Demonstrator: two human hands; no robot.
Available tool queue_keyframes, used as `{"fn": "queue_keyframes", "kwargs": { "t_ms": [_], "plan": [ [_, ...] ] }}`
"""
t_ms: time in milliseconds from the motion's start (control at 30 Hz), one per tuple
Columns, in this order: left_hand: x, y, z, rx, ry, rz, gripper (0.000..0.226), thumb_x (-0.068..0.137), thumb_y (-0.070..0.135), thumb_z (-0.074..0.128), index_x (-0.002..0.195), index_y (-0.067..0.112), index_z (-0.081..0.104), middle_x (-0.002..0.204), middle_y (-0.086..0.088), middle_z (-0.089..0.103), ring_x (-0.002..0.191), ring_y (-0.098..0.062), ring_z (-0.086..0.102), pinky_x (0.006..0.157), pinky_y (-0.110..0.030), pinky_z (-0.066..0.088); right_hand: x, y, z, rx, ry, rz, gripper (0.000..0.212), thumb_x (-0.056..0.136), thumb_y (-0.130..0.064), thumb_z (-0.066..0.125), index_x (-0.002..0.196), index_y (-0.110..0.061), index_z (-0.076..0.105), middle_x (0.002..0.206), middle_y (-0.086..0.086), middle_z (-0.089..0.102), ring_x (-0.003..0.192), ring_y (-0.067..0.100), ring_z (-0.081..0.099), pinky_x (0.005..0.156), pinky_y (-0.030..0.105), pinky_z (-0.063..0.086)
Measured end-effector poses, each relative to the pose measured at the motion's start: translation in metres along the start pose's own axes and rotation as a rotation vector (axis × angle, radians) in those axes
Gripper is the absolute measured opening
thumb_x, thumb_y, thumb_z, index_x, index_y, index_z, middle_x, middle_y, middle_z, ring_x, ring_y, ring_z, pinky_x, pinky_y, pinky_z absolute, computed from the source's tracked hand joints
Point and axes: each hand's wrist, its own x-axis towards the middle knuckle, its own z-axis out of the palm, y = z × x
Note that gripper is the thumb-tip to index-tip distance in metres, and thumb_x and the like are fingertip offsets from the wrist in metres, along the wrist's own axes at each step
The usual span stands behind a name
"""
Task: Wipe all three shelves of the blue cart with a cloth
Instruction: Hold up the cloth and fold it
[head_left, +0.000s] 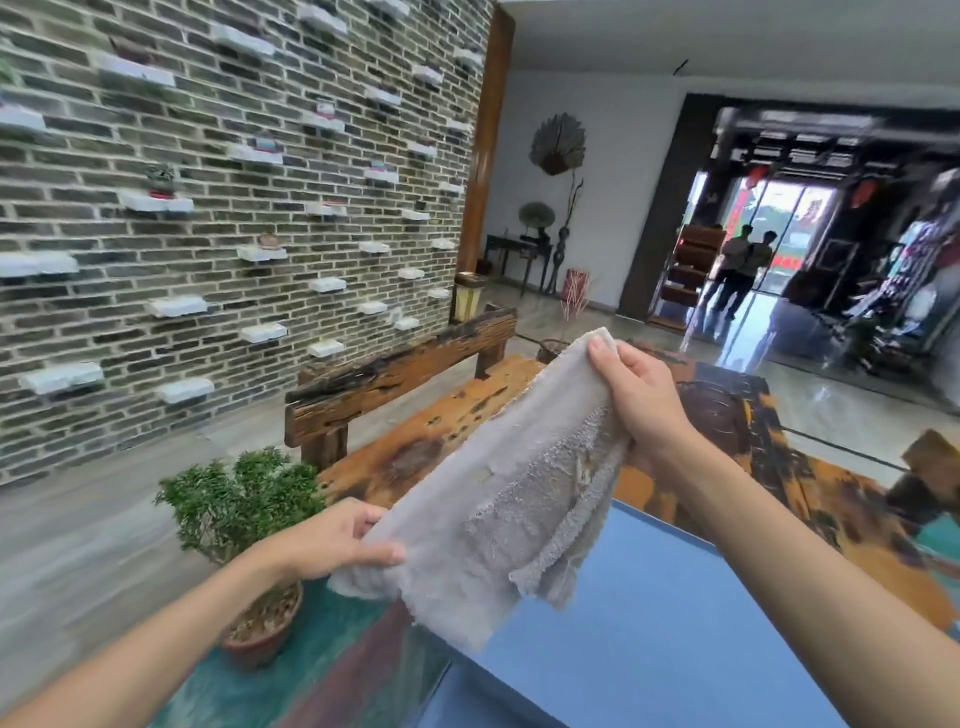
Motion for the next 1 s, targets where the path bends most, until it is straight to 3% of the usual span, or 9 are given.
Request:
{"fn": "queue_keyframes", "kwargs": {
  "t_ms": [100, 167, 267, 367, 500, 700, 867, 933, 1000],
  "plan": [
    [0.014, 0.009, -0.001, 0.034, 0.087, 0.023, 0.030, 0.083, 0.055, 0.074, 0.067, 0.030, 0.069, 0.065, 0.012, 0.068, 0.055, 0.001, 0.060, 0.056, -0.010, 0.044, 0.008, 0.010, -0.030, -0.081, 0.201, 0.058, 0.037, 0.093, -0.050, 0.064, 0.086, -0.015, 0.074, 0.078, 0.001, 0.071, 0.073, 0.010, 0.065, 0.063, 0.025, 0.054],
    [0.024, 0.014, -0.006, -0.024, 0.192, 0.032, 0.037, 0.077, 0.059, 0.076, 0.059, 0.029, 0.067, 0.058, 0.012, 0.064, 0.051, 0.000, 0.056, 0.053, -0.010, 0.041, 0.016, 0.021, -0.053, -0.192, 0.377, 0.142, 0.039, 0.092, -0.047, 0.061, 0.095, -0.010, 0.073, 0.093, 0.013, 0.071, 0.078, 0.014, 0.059, 0.065, 0.029, 0.048],
    [0.047, 0.026, -0.015, -0.259, 0.321, -0.048, 0.043, 0.067, 0.052, 0.087, 0.083, 0.013, 0.080, 0.086, -0.008, 0.079, 0.074, -0.023, 0.074, 0.059, -0.025, 0.055, 0.022, 0.034, -0.076, -0.185, 0.507, 0.341, 0.036, 0.091, -0.039, 0.063, 0.094, -0.004, 0.070, 0.106, 0.017, 0.069, 0.081, 0.019, 0.058, 0.077, 0.035, 0.047],
    [0.071, 0.056, -0.010, -0.444, 0.307, -0.131, 0.051, 0.058, 0.034, 0.093, 0.096, 0.002, 0.079, 0.100, -0.020, 0.077, 0.081, -0.030, 0.075, 0.073, -0.037, 0.060, 0.022, 0.040, -0.082, -0.158, 0.553, 0.441, 0.022, 0.088, -0.032, 0.070, 0.080, -0.013, 0.064, 0.084, 0.002, 0.064, 0.075, 0.017, 0.058, 0.070, 0.032, 0.050],
    [0.095, 0.109, 0.008, -0.530, 0.245, -0.097, 0.051, 0.058, 0.023, 0.091, 0.101, 0.000, 0.078, 0.109, -0.023, 0.074, 0.093, -0.032, 0.074, 0.082, -0.040, 0.060, 0.008, 0.036, -0.056, -0.312, 0.371, 0.307, 0.035, 0.090, -0.036, 0.066, 0.066, -0.010, 0.060, 0.061, 0.003, 0.052, 0.055, 0.018, 0.050, 0.048, 0.025, 0.047],
    [0.114, 0.162, 0.038, -0.487, -0.084, 0.009, 0.058, 0.082, 0.056, 0.071, 0.124, 0.017, 0.068, 0.117, -0.010, 0.073, 0.102, -0.021, 0.072, 0.081, -0.034, 0.058, -0.032, 0.007, 0.004, -0.440, 0.077, 0.018, 0.041, 0.093, -0.038, 0.059, 0.067, -0.008, 0.069, 0.057, 0.009, 0.068, 0.050, 0.012, 0.066, 0.060, 0.041, 0.065],
    [0.115, 0.163, 0.046, -0.483, -0.205, 0.109, 0.053, 0.087, 0.047, 0.071, 0.110, -0.001, 0.071, 0.073, -0.007, 0.065, 0.075, -0.021, 0.063, 0.078, -0.033, 0.054, -0.044, 0.001, 0.014, -0.403, -0.151, 0.080, 0.024, 0.087, -0.018, 0.055, 0.092, -0.014, 0.078, 0.082, 0.010, 0.079, 0.075, 0.017, 0.078, 0.071, 0.034, 0.066],
    [0.113, 0.158, 0.042, -0.467, -0.217, 0.144, 0.050, 0.085, 0.032, 0.074, 0.118, -0.005, 0.068, 0.088, -0.014, 0.071, 0.092, -0.028, 0.068, 0.087, -0.038, 0.054, -0.043, 0.001, 0.007, -0.289, -0.204, 0.112, 0.030, 0.089, -0.013, 0.059, 0.114, -0.020, 0.074, 0.101, 0.010, 0.077, 0.085, 0.016, 0.078, 0.070, 0.029, 0.063],
    [0.111, 0.154, 0.037, -0.422, -0.205, 0.149, 0.041, 0.083, 0.012, 0.068, 0.122, 0.000, 0.068, 0.111, -0.022, 0.072, 0.105, -0.034, 0.068, 0.098, -0.045, 0.051, -0.038, 0.003, -0.008, -0.477, -0.132, 0.022, 0.044, 0.088, -0.018, 0.063, 0.132, -0.026, 0.063, 0.107, -0.002, 0.070, 0.089, 0.013, 0.073, 0.075, 0.029, 0.060]
  ]
}}
